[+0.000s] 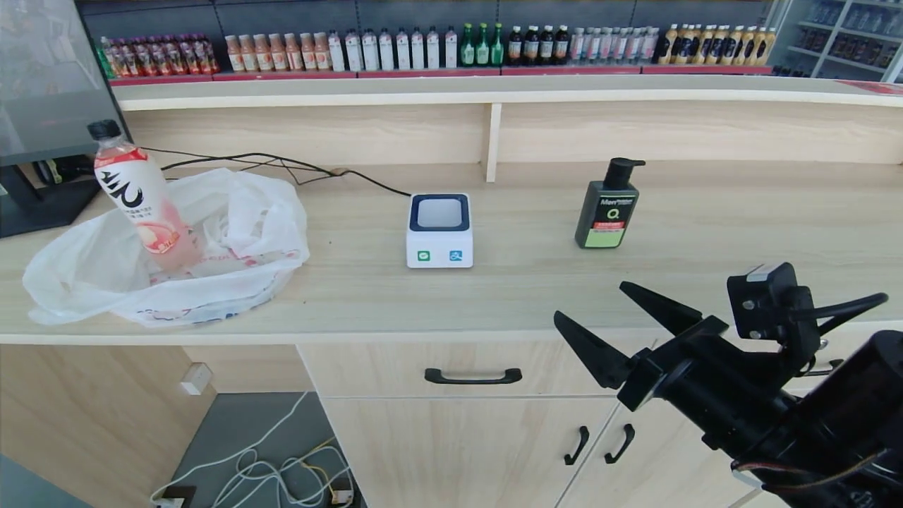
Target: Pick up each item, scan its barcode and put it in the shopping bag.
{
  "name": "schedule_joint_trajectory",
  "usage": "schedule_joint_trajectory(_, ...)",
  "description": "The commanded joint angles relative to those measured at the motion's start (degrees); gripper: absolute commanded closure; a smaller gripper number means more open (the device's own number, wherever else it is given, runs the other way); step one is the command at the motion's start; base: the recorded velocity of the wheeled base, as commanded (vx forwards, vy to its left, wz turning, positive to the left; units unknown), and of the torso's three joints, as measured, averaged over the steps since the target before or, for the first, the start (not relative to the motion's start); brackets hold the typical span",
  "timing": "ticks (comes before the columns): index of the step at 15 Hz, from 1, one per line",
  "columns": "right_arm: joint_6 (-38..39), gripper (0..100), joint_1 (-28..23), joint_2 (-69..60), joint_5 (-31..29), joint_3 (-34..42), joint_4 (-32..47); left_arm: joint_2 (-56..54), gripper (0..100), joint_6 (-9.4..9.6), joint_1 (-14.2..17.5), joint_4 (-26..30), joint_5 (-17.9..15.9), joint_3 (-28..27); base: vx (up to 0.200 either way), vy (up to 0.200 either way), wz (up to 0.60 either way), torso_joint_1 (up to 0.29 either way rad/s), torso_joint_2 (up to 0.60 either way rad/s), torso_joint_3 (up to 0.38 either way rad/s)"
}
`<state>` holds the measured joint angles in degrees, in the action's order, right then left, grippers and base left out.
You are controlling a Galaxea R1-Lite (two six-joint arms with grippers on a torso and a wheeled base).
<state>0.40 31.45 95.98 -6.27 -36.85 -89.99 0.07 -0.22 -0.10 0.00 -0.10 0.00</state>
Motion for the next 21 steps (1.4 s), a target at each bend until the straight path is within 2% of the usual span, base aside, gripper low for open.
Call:
schedule_joint_trajectory(1,0.04,100,0.01,-0.97,0.03,0.82,-0.01,0.01,0,-0.04,0.01,0.00,0.01,0.00,0.000,0.000,0.00,0.000,0.00,0.000)
schedule_joint_trajectory(6,0.13,100,-0.34,-0.26,-0.06,0.47,-0.01,0.01,0,-0.04,0.01,0.00,0.01,0.00,0.000,0.000,0.00,0.000,0.00,0.000)
schedule_joint_trajectory(14,-0.23,100,-4.56,1.23,0.03,-0.24,-0.01,0.01,0,-0.13,0.01,0.00,0.01,0.00,0.000,0.000,0.00,0.000,0.00,0.000)
schedule_joint_trajectory(17,-3.65,100,-4.56,5.98,0.99,-6.39,-0.01,0.01,0,-0.31,0.01,0.00,0.01,0.00,0.000,0.000,0.00,0.000,0.00,0.000)
schedule_joint_trajectory(21,-15.52,100,-4.47,11.60,10.40,-12.10,-0.01,0.01,0,-0.13,0.01,0.00,0.01,0.00,0.000,0.000,0.00,0.000,0.00,0.000)
